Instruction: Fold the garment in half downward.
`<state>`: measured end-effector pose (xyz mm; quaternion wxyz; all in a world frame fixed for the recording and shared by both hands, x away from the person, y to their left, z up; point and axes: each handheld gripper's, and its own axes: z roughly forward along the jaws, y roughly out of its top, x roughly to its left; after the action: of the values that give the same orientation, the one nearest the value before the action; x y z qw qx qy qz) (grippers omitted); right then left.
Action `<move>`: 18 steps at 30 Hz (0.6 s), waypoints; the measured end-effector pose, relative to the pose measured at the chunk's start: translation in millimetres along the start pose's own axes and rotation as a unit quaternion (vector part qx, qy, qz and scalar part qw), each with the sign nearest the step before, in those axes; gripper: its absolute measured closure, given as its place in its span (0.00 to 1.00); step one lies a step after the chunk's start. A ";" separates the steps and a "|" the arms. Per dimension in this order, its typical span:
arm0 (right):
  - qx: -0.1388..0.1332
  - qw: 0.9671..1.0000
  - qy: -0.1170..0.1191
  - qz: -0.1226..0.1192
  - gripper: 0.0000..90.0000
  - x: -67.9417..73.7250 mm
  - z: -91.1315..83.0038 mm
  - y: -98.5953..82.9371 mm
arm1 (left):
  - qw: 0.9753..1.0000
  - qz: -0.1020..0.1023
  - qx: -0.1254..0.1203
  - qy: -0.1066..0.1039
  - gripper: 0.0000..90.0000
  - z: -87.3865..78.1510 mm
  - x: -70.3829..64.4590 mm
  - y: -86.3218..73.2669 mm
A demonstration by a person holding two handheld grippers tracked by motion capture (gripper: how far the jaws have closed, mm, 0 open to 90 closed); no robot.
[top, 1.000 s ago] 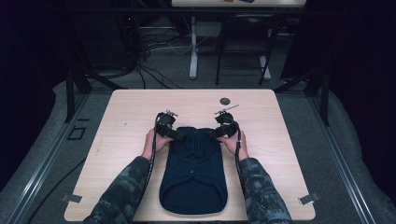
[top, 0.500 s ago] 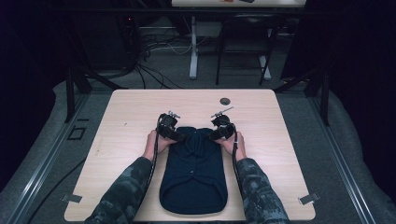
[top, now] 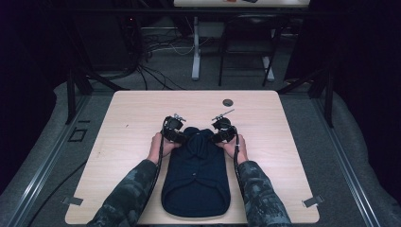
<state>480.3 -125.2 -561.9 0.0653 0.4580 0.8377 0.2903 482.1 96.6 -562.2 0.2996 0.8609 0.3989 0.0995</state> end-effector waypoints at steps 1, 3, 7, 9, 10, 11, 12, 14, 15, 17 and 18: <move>-0.002 1.000 -0.001 -0.002 0.76 1.2 -0.1 -0.1 | 1.000 0.007 0.004 0.001 0.76 -0.5 -1.9 0.8; -0.004 1.000 -0.005 -0.002 0.77 2.6 -0.7 -0.6 | 1.000 0.014 0.006 0.007 0.79 -0.6 -4.2 1.8; -0.012 1.000 -0.006 0.003 0.79 2.9 -1.6 -1.6 | 0.999 0.026 0.009 0.021 0.80 -1.2 -8.5 3.2; -0.012 1.000 -0.008 -0.003 0.80 3.3 -2.7 -1.2 | 1.000 0.021 0.004 0.014 0.80 -2.1 -6.7 2.5; -0.015 1.000 -0.009 -0.004 0.80 3.7 -3.4 -0.9 | 1.000 0.020 0.003 0.012 0.80 -2.8 -6.4 2.3; -0.019 1.000 -0.010 -0.005 0.80 4.0 -4.4 -0.9 | 1.000 0.021 0.001 0.013 0.80 -3.7 -6.4 2.3; -0.020 1.000 -0.012 -0.010 0.81 3.8 -5.9 -0.6 | 1.000 0.023 -0.002 0.014 0.80 -4.8 -6.6 2.4; -0.027 0.999 -0.016 -0.013 0.81 4.6 -9.3 -0.3 | 1.000 0.024 -0.009 0.012 0.80 -8.1 -7.4 3.1; -0.039 0.999 -0.014 -0.008 0.81 5.0 -11.3 -0.4 | 1.000 0.026 -0.012 0.011 0.80 -10.2 -7.8 3.7; -0.043 0.999 -0.014 -0.012 0.81 4.8 -18.2 -0.1 | 0.999 0.029 -0.023 0.012 0.80 -15.6 -9.0 4.9; -0.050 0.999 -0.013 -0.012 0.82 5.3 -20.8 -0.1 | 0.999 0.031 -0.027 0.010 0.80 -18.4 -9.5 5.9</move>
<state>469.4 -129.9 -544.0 0.1029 0.4482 0.8263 0.3252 472.0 94.6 -543.3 0.3158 0.8634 0.3720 0.1286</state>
